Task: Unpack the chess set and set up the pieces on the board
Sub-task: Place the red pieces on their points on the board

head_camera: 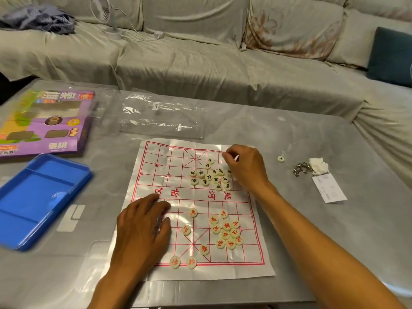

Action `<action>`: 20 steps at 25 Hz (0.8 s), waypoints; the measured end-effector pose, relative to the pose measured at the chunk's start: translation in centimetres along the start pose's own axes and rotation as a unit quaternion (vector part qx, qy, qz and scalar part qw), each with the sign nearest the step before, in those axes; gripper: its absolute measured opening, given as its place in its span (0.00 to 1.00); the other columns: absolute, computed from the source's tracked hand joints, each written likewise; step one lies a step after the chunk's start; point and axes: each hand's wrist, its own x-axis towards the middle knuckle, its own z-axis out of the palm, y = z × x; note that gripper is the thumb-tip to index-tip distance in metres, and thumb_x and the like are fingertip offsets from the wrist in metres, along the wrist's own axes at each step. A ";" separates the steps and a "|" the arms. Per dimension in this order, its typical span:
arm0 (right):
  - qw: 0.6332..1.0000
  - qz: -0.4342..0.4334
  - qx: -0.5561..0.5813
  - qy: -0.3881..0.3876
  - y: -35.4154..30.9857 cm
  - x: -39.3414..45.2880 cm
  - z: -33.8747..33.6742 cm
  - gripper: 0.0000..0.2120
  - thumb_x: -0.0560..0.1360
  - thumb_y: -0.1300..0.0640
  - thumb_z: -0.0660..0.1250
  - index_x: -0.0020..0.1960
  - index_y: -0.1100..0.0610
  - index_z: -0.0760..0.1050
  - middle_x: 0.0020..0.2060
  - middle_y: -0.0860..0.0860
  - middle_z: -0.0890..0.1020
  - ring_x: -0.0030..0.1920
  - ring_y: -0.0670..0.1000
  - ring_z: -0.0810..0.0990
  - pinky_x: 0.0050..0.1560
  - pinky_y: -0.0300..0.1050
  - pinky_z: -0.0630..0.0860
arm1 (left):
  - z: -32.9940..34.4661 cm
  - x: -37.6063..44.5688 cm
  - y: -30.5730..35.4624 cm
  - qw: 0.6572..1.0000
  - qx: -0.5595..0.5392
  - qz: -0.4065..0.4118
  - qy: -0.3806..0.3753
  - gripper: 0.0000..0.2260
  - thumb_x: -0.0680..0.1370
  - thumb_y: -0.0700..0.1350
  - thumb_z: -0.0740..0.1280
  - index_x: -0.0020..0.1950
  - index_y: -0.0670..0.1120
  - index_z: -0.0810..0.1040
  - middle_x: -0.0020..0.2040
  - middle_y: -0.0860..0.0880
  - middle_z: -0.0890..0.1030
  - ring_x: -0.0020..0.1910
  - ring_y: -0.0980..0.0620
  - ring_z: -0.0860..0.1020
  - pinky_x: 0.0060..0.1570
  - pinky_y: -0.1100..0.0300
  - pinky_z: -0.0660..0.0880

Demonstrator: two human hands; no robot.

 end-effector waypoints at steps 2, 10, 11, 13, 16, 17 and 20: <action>0.993 0.087 -0.067 0.045 4.6 0.8 -2.9 0.10 0.77 0.57 0.64 0.57 0.55 0.77 0.54 0.53 0.81 0.51 0.54 0.79 0.52 0.49 0.78 | 0.0 0.1 0.2 1.000 0.008 -0.001 0.000 0.23 0.74 0.62 0.52 0.58 0.53 0.78 0.65 0.50 0.76 0.63 0.45 0.74 0.63 0.41 0.67; 0.967 0.100 -0.234 -0.021 12.7 0.1 -5.1 0.11 0.76 0.63 0.60 0.54 0.61 0.79 0.51 0.61 0.79 0.50 0.63 0.77 0.48 0.53 0.76 | 0.7 0.1 0.6 0.999 0.027 -0.021 -0.026 0.18 0.74 0.59 0.59 0.60 0.55 0.77 0.67 0.51 0.75 0.65 0.44 0.73 0.64 0.40 0.65; 0.969 0.103 -0.225 -0.011 12.4 0.0 -5.0 0.10 0.76 0.61 0.61 0.53 0.61 0.78 0.50 0.60 0.79 0.48 0.62 0.77 0.47 0.53 0.76 | 0.7 0.2 0.5 0.999 0.029 -0.021 -0.022 0.18 0.75 0.59 0.58 0.60 0.55 0.77 0.67 0.51 0.75 0.65 0.44 0.73 0.64 0.40 0.65; 0.971 0.121 -0.208 -0.008 12.4 -0.1 -4.8 0.08 0.76 0.58 0.62 0.49 0.60 0.77 0.47 0.58 0.80 0.46 0.59 0.77 0.45 0.52 0.77 | 0.7 0.0 0.6 0.999 0.036 -0.015 -0.019 0.20 0.75 0.60 0.55 0.60 0.55 0.77 0.66 0.51 0.75 0.64 0.45 0.74 0.63 0.41 0.67; 0.977 0.147 -0.156 -0.003 12.0 0.3 -5.2 0.04 0.75 0.59 0.65 0.45 0.58 0.77 0.46 0.56 0.80 0.44 0.56 0.77 0.44 0.50 0.77 | 0.6 0.1 0.9 0.999 0.033 -0.014 -0.014 0.22 0.75 0.61 0.52 0.60 0.55 0.78 0.66 0.51 0.76 0.64 0.45 0.74 0.64 0.42 0.66; 0.979 0.150 -0.135 0.006 11.3 0.3 -5.2 0.02 0.74 0.59 0.66 0.45 0.57 0.77 0.45 0.56 0.80 0.43 0.55 0.78 0.43 0.49 0.77 | 0.5 0.2 0.9 0.999 0.033 -0.016 -0.014 0.22 0.75 0.62 0.52 0.60 0.55 0.77 0.66 0.51 0.76 0.64 0.46 0.74 0.64 0.43 0.65; 0.992 0.121 -0.021 0.040 7.0 -0.4 -4.1 0.03 0.74 0.57 0.69 0.45 0.55 0.76 0.40 0.50 0.80 0.39 0.50 0.78 0.41 0.43 0.77 | 0.4 0.4 0.9 0.999 0.026 -0.015 -0.015 0.22 0.74 0.61 0.52 0.60 0.55 0.77 0.66 0.52 0.75 0.65 0.46 0.73 0.65 0.43 0.65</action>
